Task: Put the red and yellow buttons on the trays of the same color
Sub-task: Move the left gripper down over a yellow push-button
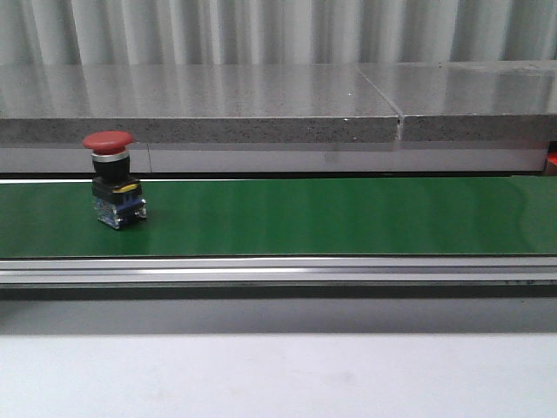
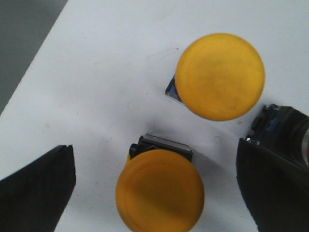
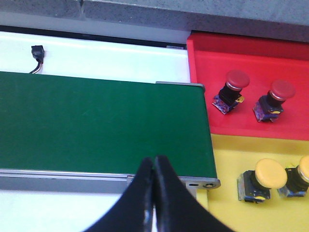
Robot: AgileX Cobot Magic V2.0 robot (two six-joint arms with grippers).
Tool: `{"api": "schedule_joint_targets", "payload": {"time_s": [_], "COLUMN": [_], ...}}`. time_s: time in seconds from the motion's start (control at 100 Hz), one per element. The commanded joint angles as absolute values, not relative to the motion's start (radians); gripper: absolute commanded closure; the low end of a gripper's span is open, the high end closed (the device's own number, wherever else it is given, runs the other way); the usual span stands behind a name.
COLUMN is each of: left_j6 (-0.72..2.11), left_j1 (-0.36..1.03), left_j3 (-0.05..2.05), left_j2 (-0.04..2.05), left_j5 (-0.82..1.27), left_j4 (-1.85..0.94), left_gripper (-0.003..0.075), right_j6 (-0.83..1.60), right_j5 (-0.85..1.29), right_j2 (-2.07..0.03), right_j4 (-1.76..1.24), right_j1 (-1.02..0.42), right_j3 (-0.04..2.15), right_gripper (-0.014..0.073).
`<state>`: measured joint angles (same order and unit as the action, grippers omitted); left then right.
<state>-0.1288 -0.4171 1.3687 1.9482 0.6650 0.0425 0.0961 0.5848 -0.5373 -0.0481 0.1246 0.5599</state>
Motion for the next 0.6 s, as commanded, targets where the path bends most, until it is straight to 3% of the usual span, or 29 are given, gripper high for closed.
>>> {"api": "schedule_joint_targets", "payload": {"time_s": [0.0,0.14,0.21,0.33,0.52,0.59], "left_j6": [-0.139,-0.139,-0.139,-0.139,-0.139,-0.139], "left_j1": [-0.418,-0.418,-0.418,-0.418,-0.418,-0.418], "left_j3": [1.399,1.399,1.399,1.399,1.399,1.399], "left_j2": [1.901,1.901,1.901,1.901,1.896,1.881], "left_j5": [0.637,0.634,0.638,0.655,0.692,0.697], "left_j4": [0.037,0.037,0.037,0.037,0.037,0.035], "left_gripper": [0.0099,0.0115,0.017,0.0339,0.0669,0.0738], "right_j6": [0.104,0.104,0.104,0.104,0.104,0.104], "right_j5": [0.516,0.516,0.516,0.516,0.516,0.516], "right_j2": [-0.539,-0.539,-0.539,-0.539,-0.539,-0.539], "right_j4": [-0.046,-0.046,-0.046,-0.046,-0.046,-0.046], "right_j1": [0.121,0.121,0.121,0.121,0.121,0.121], "right_j3": [0.585,0.585,0.585,0.585,0.585,0.585], "right_gripper": [0.0661,0.0661,0.0661,0.0661,0.0661,0.0661]}}
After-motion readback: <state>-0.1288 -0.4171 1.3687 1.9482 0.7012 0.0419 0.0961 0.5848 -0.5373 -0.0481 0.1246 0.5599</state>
